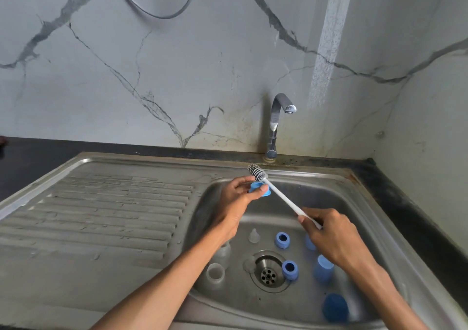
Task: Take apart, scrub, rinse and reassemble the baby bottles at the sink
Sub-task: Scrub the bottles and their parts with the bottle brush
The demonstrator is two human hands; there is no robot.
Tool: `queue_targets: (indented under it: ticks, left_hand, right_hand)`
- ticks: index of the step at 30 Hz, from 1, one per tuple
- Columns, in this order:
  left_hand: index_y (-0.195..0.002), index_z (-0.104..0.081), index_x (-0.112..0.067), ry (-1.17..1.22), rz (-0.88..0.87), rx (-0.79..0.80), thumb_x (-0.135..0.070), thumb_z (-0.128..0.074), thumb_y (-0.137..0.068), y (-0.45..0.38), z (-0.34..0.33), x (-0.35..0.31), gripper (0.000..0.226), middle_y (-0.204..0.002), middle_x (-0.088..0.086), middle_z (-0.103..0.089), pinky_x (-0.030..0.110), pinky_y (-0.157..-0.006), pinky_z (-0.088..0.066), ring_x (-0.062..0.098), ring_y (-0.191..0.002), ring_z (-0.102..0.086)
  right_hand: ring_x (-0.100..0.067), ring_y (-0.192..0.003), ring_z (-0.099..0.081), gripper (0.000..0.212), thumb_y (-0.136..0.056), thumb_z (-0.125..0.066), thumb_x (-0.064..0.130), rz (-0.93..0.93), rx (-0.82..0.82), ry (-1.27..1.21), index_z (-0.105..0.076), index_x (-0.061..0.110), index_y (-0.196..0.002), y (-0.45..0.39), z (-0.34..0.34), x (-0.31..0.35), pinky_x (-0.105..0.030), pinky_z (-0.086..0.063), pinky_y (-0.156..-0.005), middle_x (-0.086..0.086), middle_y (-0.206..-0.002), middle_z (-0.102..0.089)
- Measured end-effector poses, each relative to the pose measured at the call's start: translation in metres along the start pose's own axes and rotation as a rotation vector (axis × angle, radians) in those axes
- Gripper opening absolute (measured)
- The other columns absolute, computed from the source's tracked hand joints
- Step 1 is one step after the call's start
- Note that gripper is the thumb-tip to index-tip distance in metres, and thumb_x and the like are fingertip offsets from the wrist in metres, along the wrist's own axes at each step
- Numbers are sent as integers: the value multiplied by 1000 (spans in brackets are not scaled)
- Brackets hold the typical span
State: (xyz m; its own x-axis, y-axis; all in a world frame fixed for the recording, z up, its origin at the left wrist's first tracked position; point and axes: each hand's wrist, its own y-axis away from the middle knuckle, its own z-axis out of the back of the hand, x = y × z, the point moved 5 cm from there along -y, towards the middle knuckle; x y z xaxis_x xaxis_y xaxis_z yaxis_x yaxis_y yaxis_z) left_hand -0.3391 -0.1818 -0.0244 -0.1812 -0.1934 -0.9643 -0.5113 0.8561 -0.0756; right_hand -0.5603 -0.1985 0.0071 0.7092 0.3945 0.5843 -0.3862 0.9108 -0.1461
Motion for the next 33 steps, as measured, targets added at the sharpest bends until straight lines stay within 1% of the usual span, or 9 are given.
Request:
queue_targets:
  ticks: [5, 8, 11, 14, 17, 21, 23, 27, 33]
  left_hand:
    - [-123, -69, -18, -294, -98, 93, -12, -71, -90, 5, -3, 1, 33, -107, 1, -75, 18, -88, -52, 10, -100, -70]
    - [-116, -73, -20, -496, -162, 139, -18, -57, -99, 9, -7, 2, 23, -101, -7, -73, 10, -75, -45, -7, -82, -62]
    - [-108, -74, -15, -617, -202, 205, -17, -68, -93, 17, -19, 4, 16, -92, -14, -70, 9, -70, -42, -12, -74, -58]
    - [-102, -75, -16, -768, -192, 318, -20, -89, -71, 28, -32, 14, 34, -92, -9, -74, 9, -73, -46, -9, -77, -63]
    - [-99, -76, -17, -1005, -171, 492, -26, -94, -61, 45, -49, 35, 43, -85, -8, -72, 18, -69, -50, 2, -73, -63]
    - [-103, -72, -20, -1369, -150, 836, -33, -92, -63, 67, -64, 86, 46, -98, -2, -68, 22, -69, -42, 15, -90, -61]
    - [-102, -69, -22, -1461, -122, 968, -34, -91, -63, 73, -67, 106, 46, -101, -1, -67, 26, -72, -47, 18, -92, -61]
    - [-107, -68, -20, -1608, -115, 1120, -28, -86, -69, 82, -80, 125, 42, -105, 2, -65, 31, -71, -53, 20, -91, -60]
    - [-119, -63, -12, -1621, -79, 1233, -18, -81, -78, 90, -88, 146, 45, -119, 8, -60, 34, -74, -54, 25, -104, -59]
  right_hand:
    - [-9, -56, -54, 25, -99, -56, 39, -55, -2, -9, -69, 34, -120, -7, 5, -9, -19, -35, -48, 9, -66, -60]
    - [-12, -61, -55, 24, -98, -56, 39, -77, -8, -3, -72, 33, -115, -11, 9, -15, -24, -36, -53, 8, -67, -59]
    - [-14, -65, -55, 24, -98, -56, 38, -88, -11, -13, -72, 32, -116, -13, 11, -17, -25, -36, -56, 9, -69, -58]
    - [-19, -72, -57, 25, -98, -57, 38, -99, -9, -27, -71, 32, -118, -15, 11, -21, -26, -37, -66, 4, -73, -61]
    - [-20, -76, -60, 25, -98, -57, 39, -108, 20, -23, -71, 32, -117, -16, 9, -26, -27, -39, -69, 0, -80, -66]
    - [-24, -86, -65, 15, -96, -58, 41, -114, 72, -12, -72, 35, -96, -19, 5, -31, -28, -40, -69, -1, -83, -71]
    - [-23, -85, -65, 15, -95, -60, 41, -116, 86, -18, -73, 36, -98, -21, 3, -33, -29, -42, -67, -1, -84, -72]
    - [-13, -72, -60, 21, -95, -60, 39, -126, 92, -67, -73, 32, -111, -20, 6, -37, -24, -41, -56, 1, -86, -70]
    - [-15, -72, -59, 22, -95, -60, 40, -138, 102, -49, -73, 32, -111, -25, 4, -42, -28, -43, -66, 2, -85, -69]
